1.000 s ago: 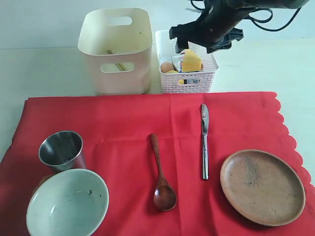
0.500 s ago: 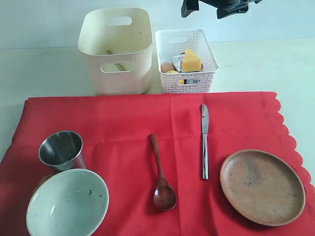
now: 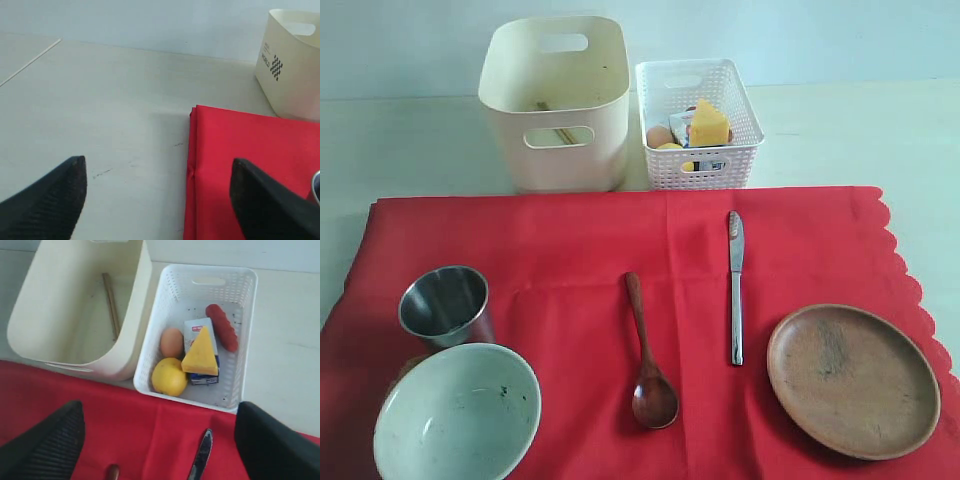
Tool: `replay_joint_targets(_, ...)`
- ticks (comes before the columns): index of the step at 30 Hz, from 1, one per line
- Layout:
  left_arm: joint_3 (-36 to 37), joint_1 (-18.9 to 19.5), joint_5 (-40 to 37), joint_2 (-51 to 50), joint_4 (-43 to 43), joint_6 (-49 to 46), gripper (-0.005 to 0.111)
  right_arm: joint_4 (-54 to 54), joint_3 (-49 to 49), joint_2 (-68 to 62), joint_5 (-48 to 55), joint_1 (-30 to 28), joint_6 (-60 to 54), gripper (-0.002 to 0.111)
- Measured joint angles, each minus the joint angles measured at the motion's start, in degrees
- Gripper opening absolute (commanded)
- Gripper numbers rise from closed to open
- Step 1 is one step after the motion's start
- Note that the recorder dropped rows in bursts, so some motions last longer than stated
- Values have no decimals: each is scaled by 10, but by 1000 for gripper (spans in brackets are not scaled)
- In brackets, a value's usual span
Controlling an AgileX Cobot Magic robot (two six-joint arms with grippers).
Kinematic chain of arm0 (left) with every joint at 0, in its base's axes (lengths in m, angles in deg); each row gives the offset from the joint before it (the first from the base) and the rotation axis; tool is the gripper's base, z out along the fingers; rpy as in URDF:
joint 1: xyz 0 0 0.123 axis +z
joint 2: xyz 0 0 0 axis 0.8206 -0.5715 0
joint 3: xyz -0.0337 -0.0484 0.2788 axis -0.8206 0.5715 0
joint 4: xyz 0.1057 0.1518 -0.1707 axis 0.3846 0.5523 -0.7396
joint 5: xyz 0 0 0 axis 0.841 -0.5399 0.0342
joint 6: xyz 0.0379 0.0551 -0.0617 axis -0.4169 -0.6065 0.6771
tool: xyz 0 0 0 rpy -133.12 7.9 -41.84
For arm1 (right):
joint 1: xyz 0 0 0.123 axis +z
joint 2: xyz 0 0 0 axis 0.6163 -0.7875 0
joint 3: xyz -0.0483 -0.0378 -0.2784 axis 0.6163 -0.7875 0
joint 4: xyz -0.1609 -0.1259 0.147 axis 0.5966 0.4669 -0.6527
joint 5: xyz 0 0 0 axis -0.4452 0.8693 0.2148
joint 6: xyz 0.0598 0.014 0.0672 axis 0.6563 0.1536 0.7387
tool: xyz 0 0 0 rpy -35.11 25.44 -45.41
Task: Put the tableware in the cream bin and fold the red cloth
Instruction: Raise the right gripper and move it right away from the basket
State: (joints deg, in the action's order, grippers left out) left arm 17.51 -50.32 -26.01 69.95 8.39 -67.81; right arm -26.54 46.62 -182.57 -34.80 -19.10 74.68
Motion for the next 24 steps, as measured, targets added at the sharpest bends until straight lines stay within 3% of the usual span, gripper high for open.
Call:
replay_joint_targets(7,0,0,0,0,0,0,75,-103,-14,62,37,0,-81,78)
replay_joint_targets(18,0,0,0,0,0,0,75,-148,-174,150,46,0,-146,78)
replay_joint_targets(24,0,0,0,0,0,0,75,-243,-253,179,46,0,-250,78)
